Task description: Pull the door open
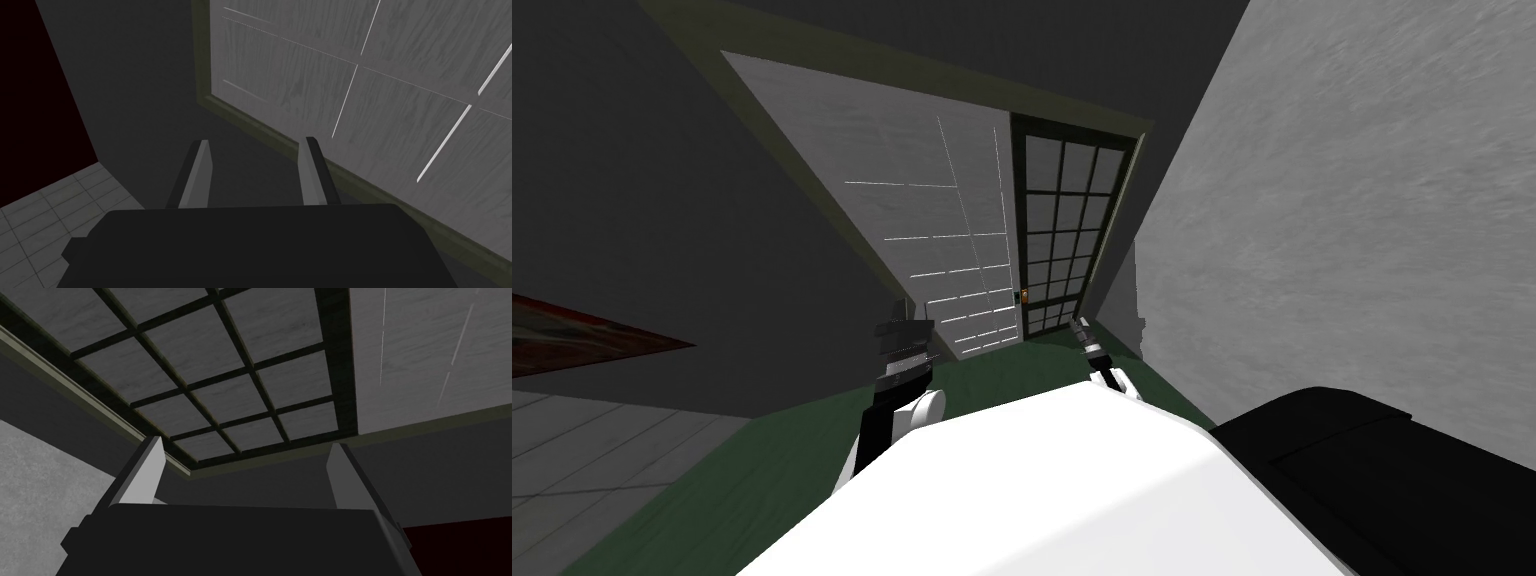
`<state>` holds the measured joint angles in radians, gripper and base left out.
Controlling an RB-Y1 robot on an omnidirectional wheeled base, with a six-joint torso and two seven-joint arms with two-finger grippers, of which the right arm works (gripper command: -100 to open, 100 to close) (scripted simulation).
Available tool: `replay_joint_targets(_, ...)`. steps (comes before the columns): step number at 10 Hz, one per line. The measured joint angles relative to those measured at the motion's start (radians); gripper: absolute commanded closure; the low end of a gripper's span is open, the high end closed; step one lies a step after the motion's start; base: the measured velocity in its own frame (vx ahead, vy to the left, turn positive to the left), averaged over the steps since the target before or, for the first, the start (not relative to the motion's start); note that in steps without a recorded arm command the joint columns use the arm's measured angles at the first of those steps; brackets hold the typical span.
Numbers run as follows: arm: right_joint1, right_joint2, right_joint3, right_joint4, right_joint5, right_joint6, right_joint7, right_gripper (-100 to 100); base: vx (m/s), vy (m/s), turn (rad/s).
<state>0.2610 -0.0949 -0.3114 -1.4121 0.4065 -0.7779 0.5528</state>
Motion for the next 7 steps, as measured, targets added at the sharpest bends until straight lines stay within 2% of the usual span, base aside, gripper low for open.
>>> replay_joint_targets(7,-0.054,0.001,-0.047,0.153,0.084,-0.046,0.114,-100,0.095,0.042,-0.003)
